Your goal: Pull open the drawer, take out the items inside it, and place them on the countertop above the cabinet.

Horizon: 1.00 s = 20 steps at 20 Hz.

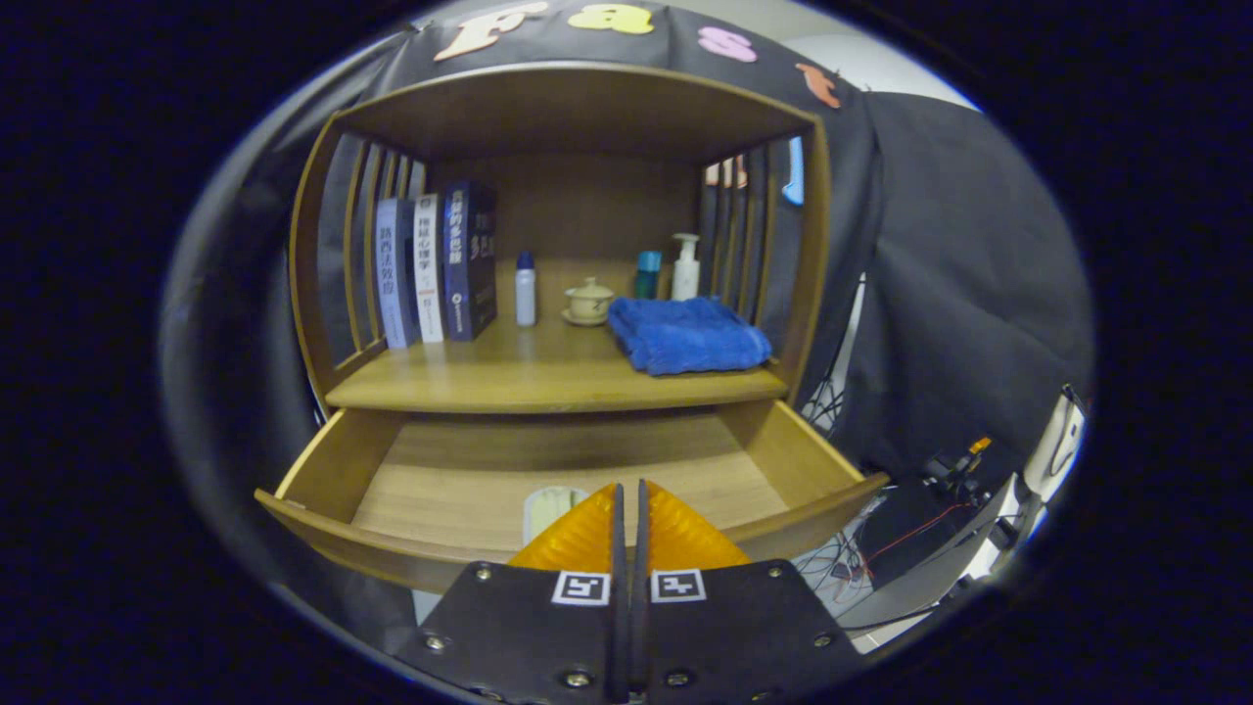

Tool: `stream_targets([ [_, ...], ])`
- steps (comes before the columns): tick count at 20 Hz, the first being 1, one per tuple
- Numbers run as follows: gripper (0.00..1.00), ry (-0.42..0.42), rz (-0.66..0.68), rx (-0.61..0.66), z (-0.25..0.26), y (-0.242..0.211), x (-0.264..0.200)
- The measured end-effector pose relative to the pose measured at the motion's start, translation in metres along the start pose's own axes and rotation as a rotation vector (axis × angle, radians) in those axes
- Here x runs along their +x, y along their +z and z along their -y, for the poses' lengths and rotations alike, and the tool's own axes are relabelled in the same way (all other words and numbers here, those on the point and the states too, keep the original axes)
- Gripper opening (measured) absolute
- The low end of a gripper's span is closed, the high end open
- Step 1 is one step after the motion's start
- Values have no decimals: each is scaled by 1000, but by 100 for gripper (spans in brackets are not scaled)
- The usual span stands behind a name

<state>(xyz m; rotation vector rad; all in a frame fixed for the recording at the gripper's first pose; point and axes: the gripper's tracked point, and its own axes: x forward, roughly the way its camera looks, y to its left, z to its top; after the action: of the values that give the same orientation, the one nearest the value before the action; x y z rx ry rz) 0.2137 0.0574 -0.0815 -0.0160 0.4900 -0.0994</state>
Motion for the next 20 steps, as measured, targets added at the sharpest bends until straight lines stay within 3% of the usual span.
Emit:
stream_targets([
  [4, 2, -6, -105, -37, -14, -11, 32],
  [7, 24, 23, -168, -47, -27, -15, 45],
  [8, 25, 33, -189, -50, -32, -15, 49],
  [9, 35, 39, -218, -54, -34, -18, 58],
  [20, 37, 57, -511, -71, -51, -81, 97],
])
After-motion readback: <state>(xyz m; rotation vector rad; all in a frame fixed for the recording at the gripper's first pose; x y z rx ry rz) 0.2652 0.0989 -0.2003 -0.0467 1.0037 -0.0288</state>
